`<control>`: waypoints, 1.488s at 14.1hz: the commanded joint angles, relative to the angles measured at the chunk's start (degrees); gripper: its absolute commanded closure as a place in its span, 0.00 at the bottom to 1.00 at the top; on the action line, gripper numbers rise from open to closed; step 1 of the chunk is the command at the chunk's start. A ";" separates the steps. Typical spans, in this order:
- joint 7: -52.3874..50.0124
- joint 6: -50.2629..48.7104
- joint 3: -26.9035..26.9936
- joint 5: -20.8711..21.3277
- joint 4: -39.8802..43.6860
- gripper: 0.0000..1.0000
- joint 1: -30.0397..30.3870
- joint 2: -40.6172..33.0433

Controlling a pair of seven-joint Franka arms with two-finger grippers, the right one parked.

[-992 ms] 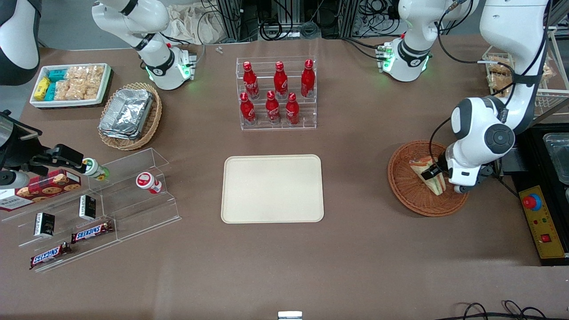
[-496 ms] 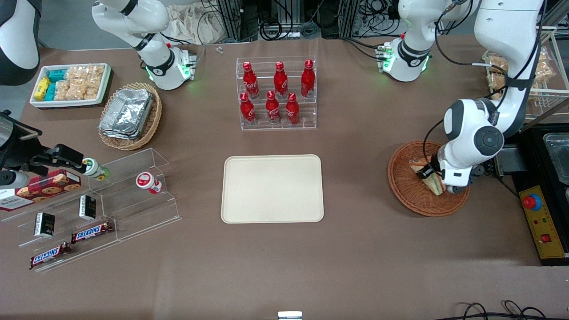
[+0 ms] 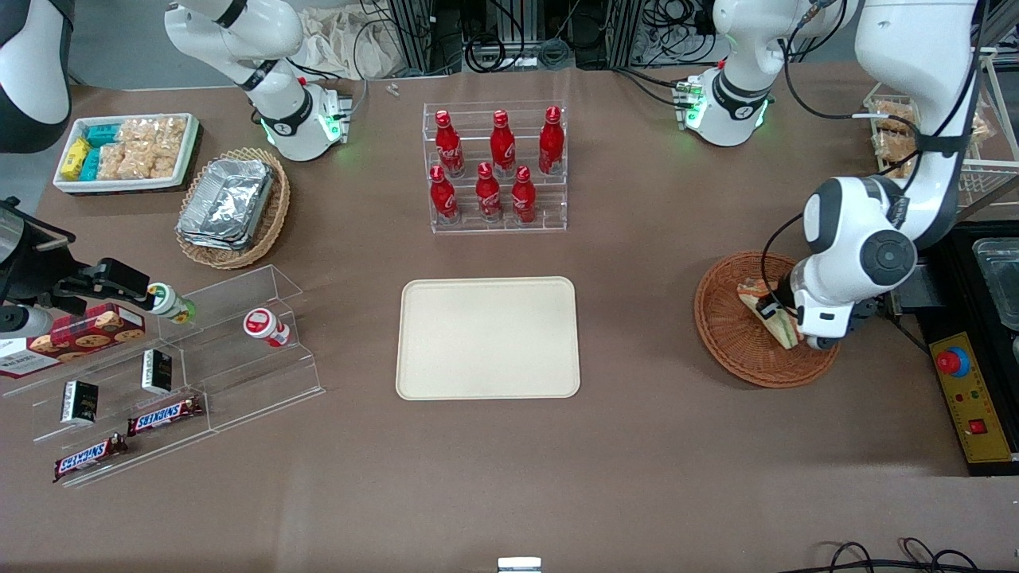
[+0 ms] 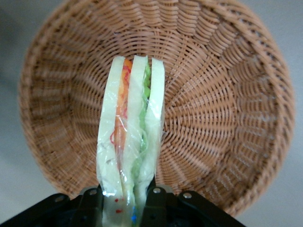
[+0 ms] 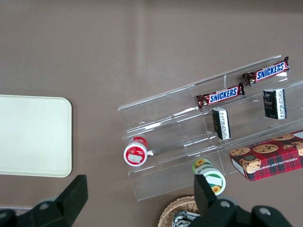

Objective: Place sandwich from basket to tray
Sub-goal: 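Lower the left gripper around the sandwich and close on it, then lift the sandwich and carry it with the left gripper over the tray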

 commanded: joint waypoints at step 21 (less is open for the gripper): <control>-8.70 -10.46 -19.76 1.50 32.66 1.00 -17.81 16.17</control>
